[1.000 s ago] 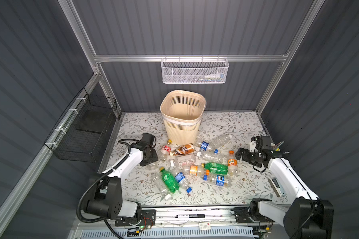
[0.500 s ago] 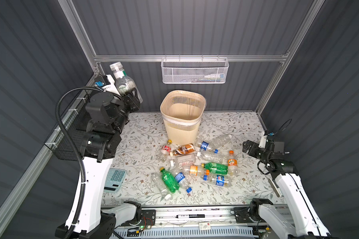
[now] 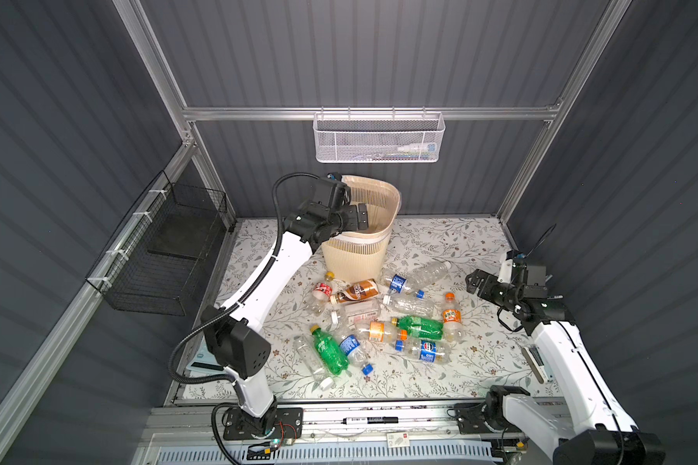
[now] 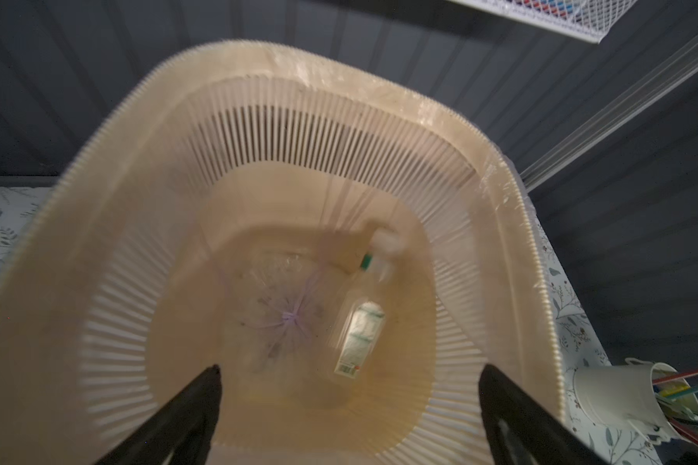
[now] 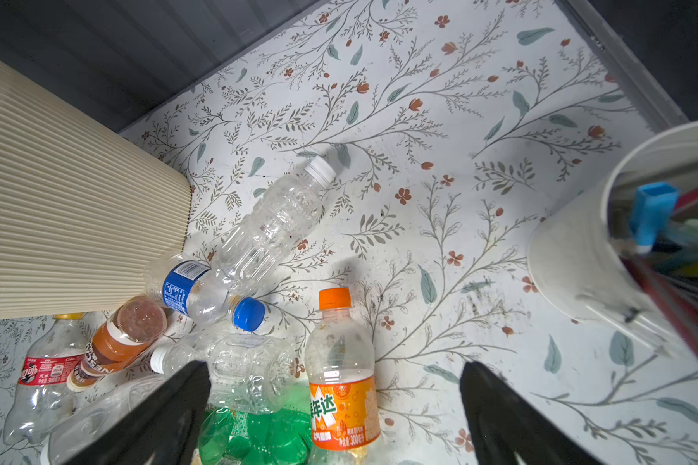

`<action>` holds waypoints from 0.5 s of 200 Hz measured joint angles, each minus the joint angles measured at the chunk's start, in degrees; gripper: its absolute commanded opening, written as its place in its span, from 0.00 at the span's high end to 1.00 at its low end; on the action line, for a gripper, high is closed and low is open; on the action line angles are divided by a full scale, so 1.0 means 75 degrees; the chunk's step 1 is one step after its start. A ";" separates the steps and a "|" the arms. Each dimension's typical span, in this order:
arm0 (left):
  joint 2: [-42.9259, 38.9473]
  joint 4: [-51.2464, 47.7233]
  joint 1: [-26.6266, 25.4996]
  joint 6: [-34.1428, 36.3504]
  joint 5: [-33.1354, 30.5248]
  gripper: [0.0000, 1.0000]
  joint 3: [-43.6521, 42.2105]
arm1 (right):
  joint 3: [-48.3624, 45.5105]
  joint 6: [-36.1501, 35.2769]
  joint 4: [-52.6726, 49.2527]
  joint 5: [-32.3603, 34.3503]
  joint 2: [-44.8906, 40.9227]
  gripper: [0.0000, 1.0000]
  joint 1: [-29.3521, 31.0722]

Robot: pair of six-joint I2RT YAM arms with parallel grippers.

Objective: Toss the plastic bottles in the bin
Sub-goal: 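Lift the clear bottle with the left gripper and drop it into the bin, then lower the left gripper while the right gripper grasps the orange-capped bottle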

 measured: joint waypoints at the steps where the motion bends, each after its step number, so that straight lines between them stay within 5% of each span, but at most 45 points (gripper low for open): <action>1: -0.0041 0.0012 0.0000 0.0000 -0.0015 0.00 -0.0023 | 0.0006 0.0000 -0.0006 0.0000 0.0000 0.01 0.0000; 52: -0.2830 0.1367 0.0061 0.0003 -0.0903 0.00 -0.1139 | 0.0207 0.0181 -0.0289 0.0026 0.0143 0.01 0.0000; 100: -0.3561 0.1311 0.0061 -0.0093 -0.1772 0.00 -0.2573 | 0.0224 0.0921 -0.0822 -0.0003 0.0245 0.01 0.0087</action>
